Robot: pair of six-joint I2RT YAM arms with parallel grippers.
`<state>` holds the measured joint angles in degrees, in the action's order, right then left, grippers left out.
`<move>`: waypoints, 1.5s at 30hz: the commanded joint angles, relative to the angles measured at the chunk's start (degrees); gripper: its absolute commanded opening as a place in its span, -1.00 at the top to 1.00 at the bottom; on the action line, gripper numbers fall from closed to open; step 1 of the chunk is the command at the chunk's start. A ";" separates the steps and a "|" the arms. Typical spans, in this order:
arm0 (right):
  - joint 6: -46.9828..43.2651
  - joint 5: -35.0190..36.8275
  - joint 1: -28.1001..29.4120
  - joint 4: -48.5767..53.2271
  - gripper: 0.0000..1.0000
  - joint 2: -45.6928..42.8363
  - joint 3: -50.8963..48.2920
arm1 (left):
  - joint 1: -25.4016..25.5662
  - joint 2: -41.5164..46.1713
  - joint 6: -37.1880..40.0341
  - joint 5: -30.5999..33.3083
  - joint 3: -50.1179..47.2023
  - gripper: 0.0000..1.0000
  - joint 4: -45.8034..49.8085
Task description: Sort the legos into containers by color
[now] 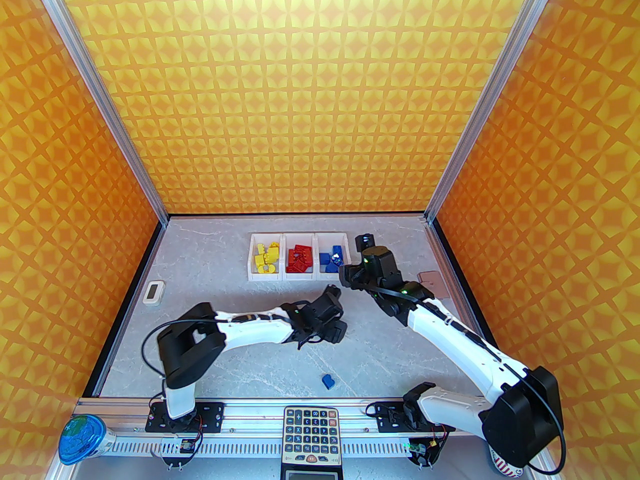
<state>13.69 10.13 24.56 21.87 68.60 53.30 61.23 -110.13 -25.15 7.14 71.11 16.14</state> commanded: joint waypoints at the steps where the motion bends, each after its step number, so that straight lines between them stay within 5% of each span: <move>1: 1.20 -0.96 -0.62 1.03 -0.39 -1.64 -0.74 | 0.12 -0.88 8.36 -2.47 2.60 -0.62 4.54; 10: 1.18 -1.22 -1.05 1.25 -0.39 -2.15 -0.68 | 0.12 -4.30 20.17 -4.08 6.40 -0.63 7.45; 23: 1.17 -1.51 -1.52 1.15 -0.39 -1.95 -0.83 | -1.04 -11.33 24.00 -4.22 13.40 -0.53 10.89; 39: 1.34 -1.34 -2.14 1.01 -0.39 -2.57 -1.17 | -3.36 -11.11 23.65 -4.15 15.17 0.25 13.79; 45: 1.69 -1.39 -2.91 0.72 -0.39 -3.24 -1.70 | -6.79 -9.94 22.85 -4.19 19.06 0.33 16.45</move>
<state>14.41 9.04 22.20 22.13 67.13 52.29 56.29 -121.19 -1.48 2.79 86.91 30.00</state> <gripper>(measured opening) 0.696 0.442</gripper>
